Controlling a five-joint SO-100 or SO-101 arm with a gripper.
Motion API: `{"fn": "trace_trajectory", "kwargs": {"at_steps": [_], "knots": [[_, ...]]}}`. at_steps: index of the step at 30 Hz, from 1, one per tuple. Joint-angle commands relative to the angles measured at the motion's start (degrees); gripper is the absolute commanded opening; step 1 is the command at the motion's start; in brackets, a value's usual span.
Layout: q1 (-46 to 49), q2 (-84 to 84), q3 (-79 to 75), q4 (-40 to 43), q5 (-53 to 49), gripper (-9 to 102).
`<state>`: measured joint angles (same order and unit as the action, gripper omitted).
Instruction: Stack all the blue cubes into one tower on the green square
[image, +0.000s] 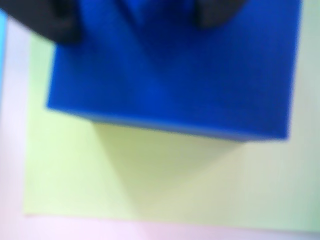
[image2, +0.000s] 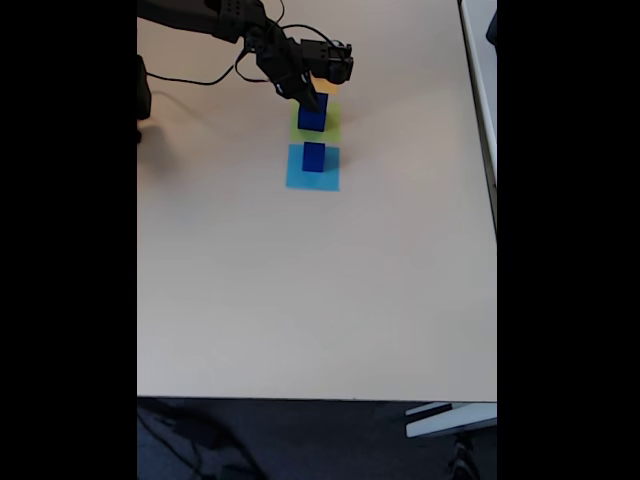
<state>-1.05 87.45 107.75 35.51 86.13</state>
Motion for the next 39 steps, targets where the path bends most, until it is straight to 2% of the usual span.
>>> {"fn": "trace_trajectory", "kwargs": {"at_steps": [1,8,39], "knots": [[-0.2,3.1,-0.2,1.0,0.3,10],[0.1,4.5,-2.0,5.2,-0.3,10],[0.8,3.3,-5.6,5.9,-1.8,7]]}}
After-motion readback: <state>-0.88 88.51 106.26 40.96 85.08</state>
